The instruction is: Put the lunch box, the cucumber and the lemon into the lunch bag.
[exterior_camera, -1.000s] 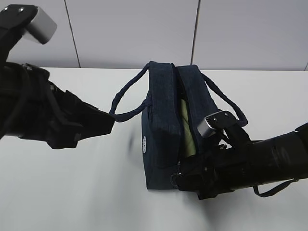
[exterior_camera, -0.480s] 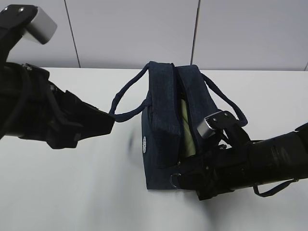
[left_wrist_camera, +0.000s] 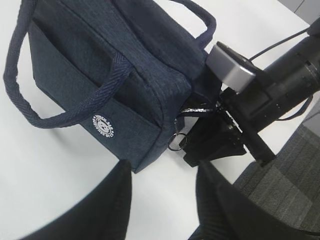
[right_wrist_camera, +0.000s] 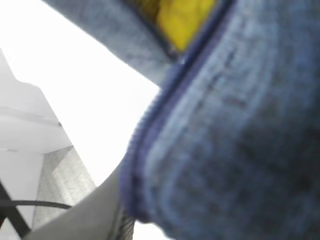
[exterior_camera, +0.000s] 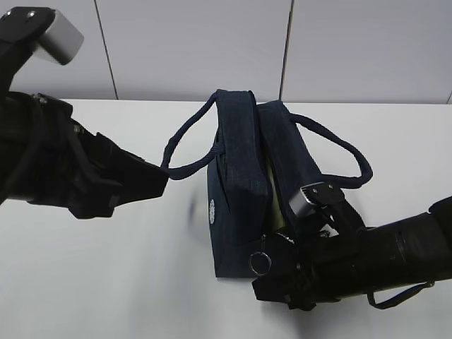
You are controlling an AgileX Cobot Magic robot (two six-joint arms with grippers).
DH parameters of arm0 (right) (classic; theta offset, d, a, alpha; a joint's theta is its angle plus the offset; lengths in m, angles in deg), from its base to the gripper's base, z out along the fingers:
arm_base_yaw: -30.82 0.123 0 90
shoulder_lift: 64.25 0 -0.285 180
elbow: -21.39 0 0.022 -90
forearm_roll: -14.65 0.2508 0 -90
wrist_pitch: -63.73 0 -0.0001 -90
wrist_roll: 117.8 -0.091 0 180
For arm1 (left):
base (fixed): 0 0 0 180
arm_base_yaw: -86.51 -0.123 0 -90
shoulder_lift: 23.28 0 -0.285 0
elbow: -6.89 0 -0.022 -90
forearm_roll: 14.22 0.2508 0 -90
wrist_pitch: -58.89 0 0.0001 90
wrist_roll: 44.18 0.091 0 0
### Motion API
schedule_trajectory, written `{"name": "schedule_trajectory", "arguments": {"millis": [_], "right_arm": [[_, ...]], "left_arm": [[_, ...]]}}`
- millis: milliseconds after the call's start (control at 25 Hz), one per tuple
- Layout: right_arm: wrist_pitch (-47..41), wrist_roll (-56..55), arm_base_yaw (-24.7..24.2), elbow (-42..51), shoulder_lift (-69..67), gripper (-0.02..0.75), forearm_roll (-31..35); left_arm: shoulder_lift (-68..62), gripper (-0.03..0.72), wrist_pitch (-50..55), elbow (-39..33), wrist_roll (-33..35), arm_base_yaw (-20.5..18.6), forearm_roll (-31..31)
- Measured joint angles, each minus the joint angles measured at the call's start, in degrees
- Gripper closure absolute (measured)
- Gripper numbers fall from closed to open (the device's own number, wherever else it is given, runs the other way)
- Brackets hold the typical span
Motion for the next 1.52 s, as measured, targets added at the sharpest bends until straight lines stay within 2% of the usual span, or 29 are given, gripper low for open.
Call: {"name": "schedule_trajectory", "arguments": {"millis": [720, 1240, 1520], "right_arm": [[-1.04, -0.34, 0.0, 0.53, -0.06, 0.525, 0.36], [6.85, -2.86, 0.0, 1.49, 16.14, 0.525, -0.57], [11.68, -3.73, 0.0, 9.64, 23.56, 0.524, -0.08]], "left_arm": [[0.0, 0.398, 0.41, 0.0, 0.0, 0.0, 0.0], [0.0, 0.399, 0.41, 0.0, 0.0, 0.0, 0.0], [0.0, 0.399, 0.41, 0.0, 0.0, 0.0, 0.1]]}}
